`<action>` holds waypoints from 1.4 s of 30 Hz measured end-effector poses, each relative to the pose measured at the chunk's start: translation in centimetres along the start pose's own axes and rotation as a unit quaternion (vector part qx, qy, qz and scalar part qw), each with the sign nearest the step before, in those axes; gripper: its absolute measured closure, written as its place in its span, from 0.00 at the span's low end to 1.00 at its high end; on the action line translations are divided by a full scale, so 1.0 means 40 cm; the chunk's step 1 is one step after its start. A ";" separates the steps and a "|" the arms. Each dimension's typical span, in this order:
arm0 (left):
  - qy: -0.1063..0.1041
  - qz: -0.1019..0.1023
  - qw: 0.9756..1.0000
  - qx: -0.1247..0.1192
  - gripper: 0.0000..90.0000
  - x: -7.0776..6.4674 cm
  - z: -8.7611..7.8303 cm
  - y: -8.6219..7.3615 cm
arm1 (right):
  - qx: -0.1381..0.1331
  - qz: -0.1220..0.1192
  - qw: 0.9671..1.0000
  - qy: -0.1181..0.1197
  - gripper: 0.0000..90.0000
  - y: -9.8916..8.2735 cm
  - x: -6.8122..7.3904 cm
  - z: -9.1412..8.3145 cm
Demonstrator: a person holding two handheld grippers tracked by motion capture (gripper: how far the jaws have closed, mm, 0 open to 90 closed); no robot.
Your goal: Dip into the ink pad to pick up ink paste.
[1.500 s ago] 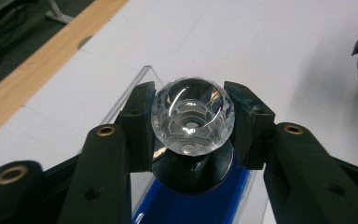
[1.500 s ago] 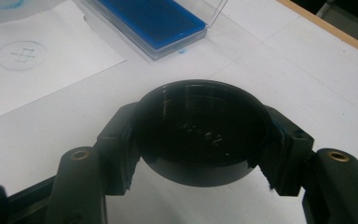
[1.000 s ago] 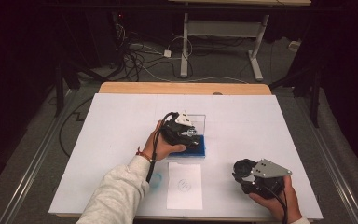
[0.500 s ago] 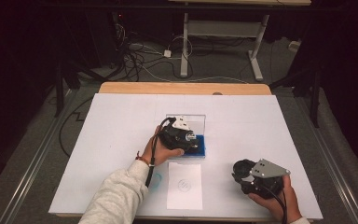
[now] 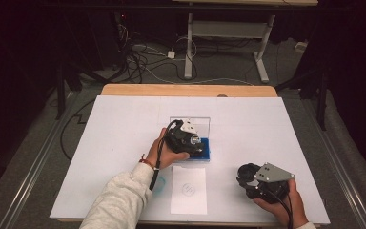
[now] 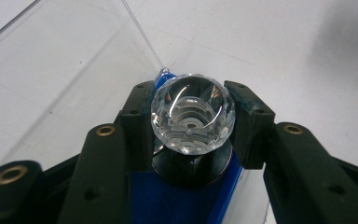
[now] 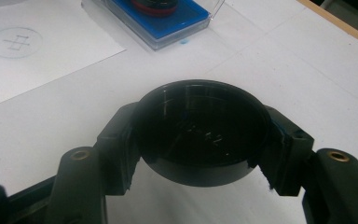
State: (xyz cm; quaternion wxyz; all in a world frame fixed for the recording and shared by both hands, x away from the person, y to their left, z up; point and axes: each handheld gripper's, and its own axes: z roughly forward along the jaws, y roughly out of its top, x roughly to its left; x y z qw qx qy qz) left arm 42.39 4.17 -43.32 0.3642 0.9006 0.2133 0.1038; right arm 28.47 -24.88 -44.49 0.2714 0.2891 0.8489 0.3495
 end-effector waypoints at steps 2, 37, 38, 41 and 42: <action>0.006 0.004 1.000 0.002 0.61 -0.003 0.001 0.002 | 0.000 0.000 1.000 -0.001 0.43 0.000 0.000 0.000; 0.027 0.015 0.999 0.033 0.61 -0.021 0.002 0.019 | 0.005 0.003 1.000 -0.006 0.43 -0.002 -0.005 0.002; 0.026 0.013 0.999 0.031 0.61 -0.020 0.002 0.018 | 0.005 0.003 1.000 -0.006 0.43 -0.001 -0.006 0.001; 0.026 0.013 0.999 0.031 0.61 -0.020 0.002 0.017 | 0.004 0.006 1.000 -0.007 0.43 -0.002 -0.007 0.001; 0.026 0.014 0.999 0.032 0.61 -0.020 0.001 0.018 | 0.004 0.005 1.000 -0.007 0.43 -0.002 -0.007 0.000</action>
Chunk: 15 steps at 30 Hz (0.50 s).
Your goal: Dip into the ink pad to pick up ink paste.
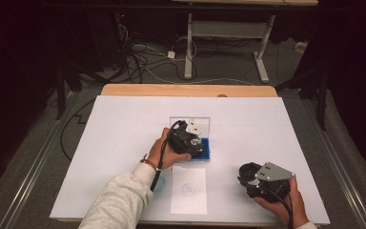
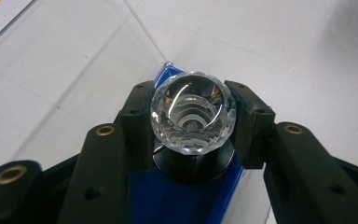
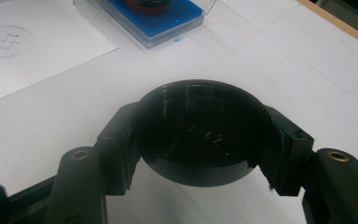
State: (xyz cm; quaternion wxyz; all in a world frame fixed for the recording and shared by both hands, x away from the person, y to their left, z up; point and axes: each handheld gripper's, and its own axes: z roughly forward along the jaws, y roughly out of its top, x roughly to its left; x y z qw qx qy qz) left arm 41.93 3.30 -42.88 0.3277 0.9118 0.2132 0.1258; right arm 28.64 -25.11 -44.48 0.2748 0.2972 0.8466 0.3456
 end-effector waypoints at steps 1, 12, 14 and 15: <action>0.000 0.000 1.000 0.000 0.61 0.000 0.000 0.000 | 0.000 -0.002 1.000 0.001 0.43 0.000 0.000 -0.001; 0.001 0.008 1.000 0.008 0.61 0.002 -0.002 0.003 | -0.002 -0.006 1.000 0.002 0.43 0.002 0.001 -0.004; 0.001 0.009 1.000 0.010 0.61 0.002 -0.002 0.004 | -0.001 -0.005 1.000 0.002 0.43 0.002 0.002 -0.003; 0.001 0.010 1.000 0.010 0.61 0.002 -0.003 0.004 | 0.000 -0.005 1.000 0.002 0.43 0.002 0.002 -0.003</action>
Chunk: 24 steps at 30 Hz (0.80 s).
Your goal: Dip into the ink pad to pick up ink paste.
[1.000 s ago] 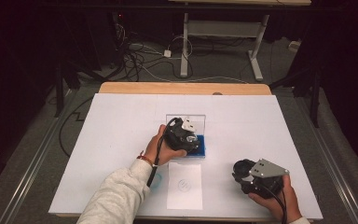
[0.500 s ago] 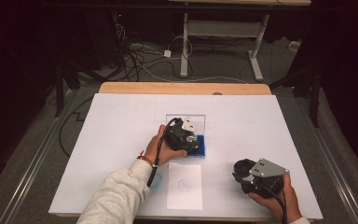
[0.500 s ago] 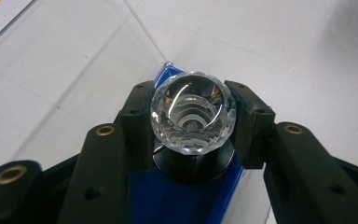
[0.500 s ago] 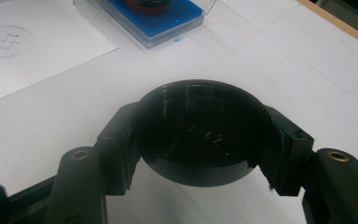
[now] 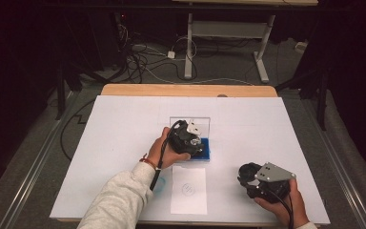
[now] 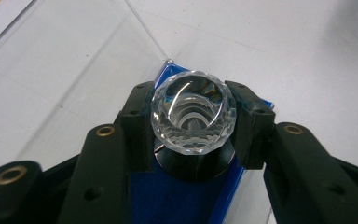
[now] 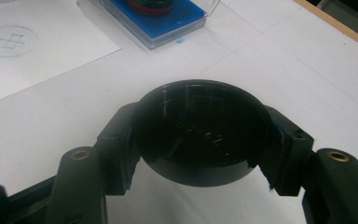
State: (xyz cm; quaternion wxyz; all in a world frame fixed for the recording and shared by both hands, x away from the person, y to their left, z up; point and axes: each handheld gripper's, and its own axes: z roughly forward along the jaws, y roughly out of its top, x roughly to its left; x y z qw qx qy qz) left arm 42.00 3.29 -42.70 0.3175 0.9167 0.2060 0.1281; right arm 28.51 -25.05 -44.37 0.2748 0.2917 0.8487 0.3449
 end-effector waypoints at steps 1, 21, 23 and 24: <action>0.000 -0.002 1.000 -0.002 0.61 0.000 0.000 -0.001 | 0.000 -0.001 1.000 0.000 0.43 0.000 0.000 0.000; -0.002 -0.010 0.995 -0.096 0.61 -0.003 -0.129 -0.073 | -0.027 0.005 1.000 0.004 0.43 0.003 -0.007 -0.016; -0.002 -0.007 0.996 -0.094 0.61 -0.004 -0.133 -0.085 | -0.028 0.006 1.000 0.005 0.43 0.003 -0.007 -0.016; 0.003 -0.005 0.996 -0.090 0.61 -0.005 -0.134 -0.088 | -0.028 0.006 1.000 0.004 0.43 0.003 -0.007 -0.015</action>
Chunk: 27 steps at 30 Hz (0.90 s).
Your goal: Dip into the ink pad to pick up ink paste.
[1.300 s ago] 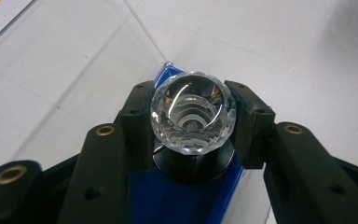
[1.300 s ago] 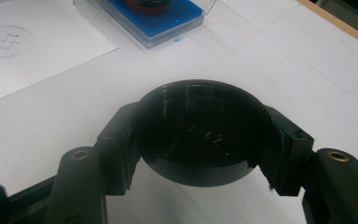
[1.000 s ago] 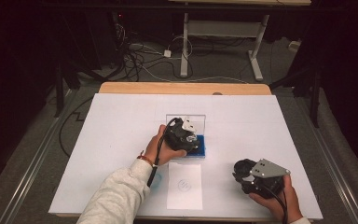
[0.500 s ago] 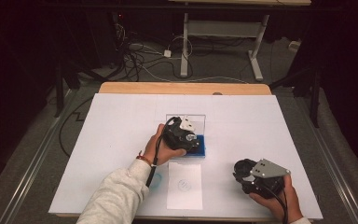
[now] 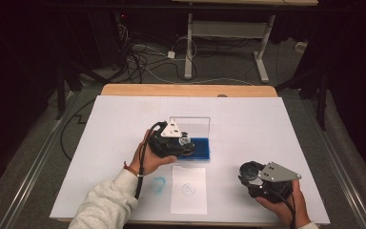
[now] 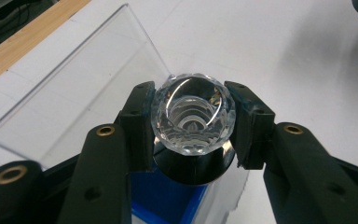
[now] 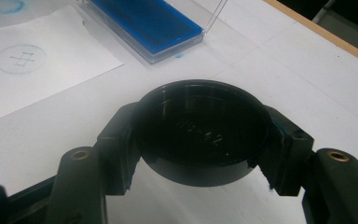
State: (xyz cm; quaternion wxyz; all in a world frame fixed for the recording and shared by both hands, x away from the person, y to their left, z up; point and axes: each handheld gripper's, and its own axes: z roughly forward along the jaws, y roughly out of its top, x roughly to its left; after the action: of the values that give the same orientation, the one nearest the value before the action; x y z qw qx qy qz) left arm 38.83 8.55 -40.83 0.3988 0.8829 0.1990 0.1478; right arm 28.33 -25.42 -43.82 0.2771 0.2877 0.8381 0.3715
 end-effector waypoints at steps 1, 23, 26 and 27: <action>0.000 0.002 1.000 -0.001 0.61 0.001 -0.003 -0.002 | 0.000 -0.001 1.000 -0.001 0.43 0.000 0.001 0.000; 0.004 0.004 1.000 -0.018 0.61 -0.006 -0.108 -0.033 | -0.004 0.005 1.000 -0.005 0.43 0.005 -0.002 -0.004; 0.003 0.000 1.000 -0.020 0.61 -0.003 -0.119 -0.044 | -0.004 0.006 1.000 -0.004 0.43 0.004 -0.004 -0.004; 0.004 -0.002 1.000 -0.020 0.61 -0.004 -0.121 -0.047 | -0.003 0.007 1.000 -0.004 0.43 0.005 -0.004 -0.003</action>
State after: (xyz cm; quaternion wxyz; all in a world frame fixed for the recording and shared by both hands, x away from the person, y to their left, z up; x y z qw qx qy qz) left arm 36.22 12.74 -39.20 0.4160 0.8736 0.1994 0.1549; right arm 28.43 -25.48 -43.55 0.2791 0.2943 0.8336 0.3749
